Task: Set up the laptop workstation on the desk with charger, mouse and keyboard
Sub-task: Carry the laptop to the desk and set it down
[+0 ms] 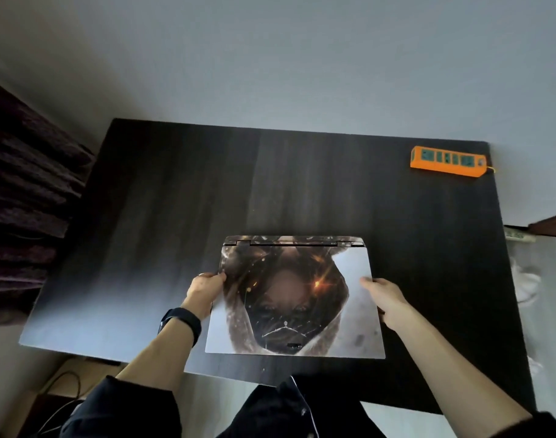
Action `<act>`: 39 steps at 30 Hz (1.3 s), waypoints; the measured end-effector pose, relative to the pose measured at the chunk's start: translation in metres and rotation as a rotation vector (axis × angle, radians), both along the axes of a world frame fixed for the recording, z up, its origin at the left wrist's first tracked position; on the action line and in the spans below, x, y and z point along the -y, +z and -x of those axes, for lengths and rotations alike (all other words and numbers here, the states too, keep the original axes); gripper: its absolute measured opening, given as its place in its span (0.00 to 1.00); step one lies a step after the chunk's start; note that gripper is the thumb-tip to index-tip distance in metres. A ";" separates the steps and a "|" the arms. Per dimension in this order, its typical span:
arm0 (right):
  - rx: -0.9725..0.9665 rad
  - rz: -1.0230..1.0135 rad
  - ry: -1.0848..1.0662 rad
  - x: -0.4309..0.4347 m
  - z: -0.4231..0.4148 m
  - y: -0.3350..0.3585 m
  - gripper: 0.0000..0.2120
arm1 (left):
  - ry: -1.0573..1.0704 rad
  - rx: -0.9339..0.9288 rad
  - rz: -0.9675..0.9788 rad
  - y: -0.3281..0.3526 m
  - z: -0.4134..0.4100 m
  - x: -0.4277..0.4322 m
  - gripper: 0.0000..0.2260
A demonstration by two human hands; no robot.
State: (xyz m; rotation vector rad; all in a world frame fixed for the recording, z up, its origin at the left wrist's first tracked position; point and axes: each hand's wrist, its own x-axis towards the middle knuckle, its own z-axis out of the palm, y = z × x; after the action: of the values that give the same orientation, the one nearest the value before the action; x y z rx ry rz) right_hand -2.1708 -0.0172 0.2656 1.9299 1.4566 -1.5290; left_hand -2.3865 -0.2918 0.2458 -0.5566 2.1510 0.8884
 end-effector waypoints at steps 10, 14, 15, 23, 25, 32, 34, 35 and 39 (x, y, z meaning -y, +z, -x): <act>-0.003 -0.006 0.034 -0.048 0.061 -0.033 0.25 | 0.030 -0.043 0.051 -0.024 0.054 -0.046 0.03; -0.018 -0.056 0.015 -0.048 0.072 -0.049 0.23 | 0.038 -0.032 0.028 -0.039 0.083 -0.048 0.05; -0.016 -0.067 0.014 -0.046 0.075 -0.051 0.22 | 0.033 -0.024 0.021 -0.046 0.089 -0.045 0.08; 0.030 -0.184 -0.049 -0.021 0.084 -0.056 0.21 | -0.096 -0.138 0.047 -0.040 0.085 -0.043 0.17; 0.042 -0.220 -0.039 -0.015 0.081 -0.056 0.21 | -0.222 -0.175 0.086 -0.034 0.082 -0.043 0.15; 0.071 -0.332 0.158 0.005 0.067 -0.050 0.21 | -0.594 -0.198 0.103 -0.027 0.063 -0.017 0.32; 0.071 -0.325 0.218 0.016 0.056 -0.048 0.24 | -0.676 -0.222 0.089 -0.026 0.051 -0.003 0.37; 0.068 -0.335 0.249 0.023 0.049 -0.046 0.26 | -0.737 -0.236 0.083 -0.027 0.043 0.004 0.39; 0.035 -0.350 0.318 0.057 0.016 -0.046 0.34 | -1.039 -0.233 0.176 -0.033 0.018 0.026 0.51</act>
State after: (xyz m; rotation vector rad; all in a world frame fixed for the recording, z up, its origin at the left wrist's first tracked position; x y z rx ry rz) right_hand -2.1864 -0.0739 0.2191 1.7705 2.0096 -1.1536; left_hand -2.4047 -0.3179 0.2130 0.6039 2.2906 0.1778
